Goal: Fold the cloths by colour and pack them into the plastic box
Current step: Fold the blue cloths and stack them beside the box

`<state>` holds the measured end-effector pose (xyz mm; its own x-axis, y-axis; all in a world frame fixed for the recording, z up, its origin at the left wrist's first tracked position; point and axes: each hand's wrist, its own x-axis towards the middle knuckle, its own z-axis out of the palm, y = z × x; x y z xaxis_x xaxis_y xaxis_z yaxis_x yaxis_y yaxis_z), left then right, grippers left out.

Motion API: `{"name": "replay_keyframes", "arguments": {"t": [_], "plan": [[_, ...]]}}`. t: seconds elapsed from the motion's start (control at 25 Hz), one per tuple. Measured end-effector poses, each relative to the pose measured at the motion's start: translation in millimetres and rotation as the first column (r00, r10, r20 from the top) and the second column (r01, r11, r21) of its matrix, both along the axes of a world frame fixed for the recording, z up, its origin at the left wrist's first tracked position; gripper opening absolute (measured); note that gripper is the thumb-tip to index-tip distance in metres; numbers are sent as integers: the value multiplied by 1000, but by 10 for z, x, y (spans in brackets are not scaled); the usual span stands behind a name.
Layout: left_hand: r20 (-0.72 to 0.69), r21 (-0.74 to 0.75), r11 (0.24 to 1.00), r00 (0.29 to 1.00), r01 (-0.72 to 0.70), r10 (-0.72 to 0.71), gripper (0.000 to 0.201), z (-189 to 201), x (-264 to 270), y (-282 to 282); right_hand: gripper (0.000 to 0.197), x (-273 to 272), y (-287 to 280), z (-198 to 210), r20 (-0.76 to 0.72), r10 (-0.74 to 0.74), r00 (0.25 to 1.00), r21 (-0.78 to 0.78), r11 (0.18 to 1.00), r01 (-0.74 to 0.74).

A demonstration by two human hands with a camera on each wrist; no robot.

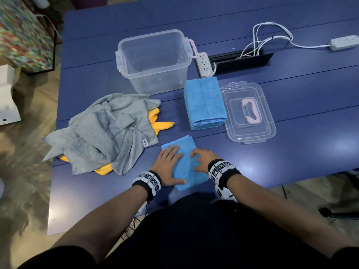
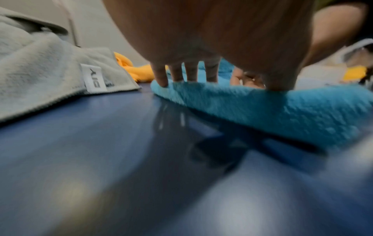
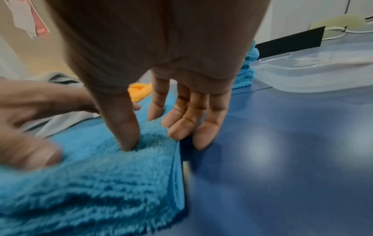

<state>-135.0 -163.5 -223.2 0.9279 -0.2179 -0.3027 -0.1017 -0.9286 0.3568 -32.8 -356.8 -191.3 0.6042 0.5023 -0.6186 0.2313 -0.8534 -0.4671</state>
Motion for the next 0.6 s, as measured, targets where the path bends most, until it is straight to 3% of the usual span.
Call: {"name": "replay_keyframes", "arguments": {"t": [0.12, 0.2, 0.28, 0.32, 0.36, 0.44, 0.52, 0.6], "plan": [[-64, 91, 993, 996, 72, -66, 129, -58, -48, -10, 26, 42, 77, 31, -10, -149, 989, -23, 989, 148], [-53, 87, 992, 995, 88, -84, 135, -4, -42, 18, 29, 88, 139, 65, 72, -158, 985, -114, 980, 165], [-30, 30, 999, 999, -21, 21, 134, 38, -79, 44, 38, 108, 174, 86, 123, -124, 985, -212, 966, 148], [-22, -14, 987, 987, -158, 157, 129, 45, -106, 55, 37, 111, 172, 80, 113, -146, 983, -209, 964, 168], [-12, -54, 941, 943, -333, 333, 121, 69, -113, 55, 37, 110, 157, 65, 88, -176, 980, -190, 963, 190], [-39, -76, 773, 777, -629, 628, 102, 130, -86, 39, 39, 98, 127, 60, 54, -205, 977, -159, 964, 211], [-176, -45, 657, 654, -752, 736, 77, 208, 6, 6, 40, 97, 111, 47, 38, -254, 966, -144, 956, 257], [-404, -103, 603, 588, -791, 701, 48, 237, 129, -18, 39, 95, 89, 49, 15, -318, 948, -113, 941, 318]]}}
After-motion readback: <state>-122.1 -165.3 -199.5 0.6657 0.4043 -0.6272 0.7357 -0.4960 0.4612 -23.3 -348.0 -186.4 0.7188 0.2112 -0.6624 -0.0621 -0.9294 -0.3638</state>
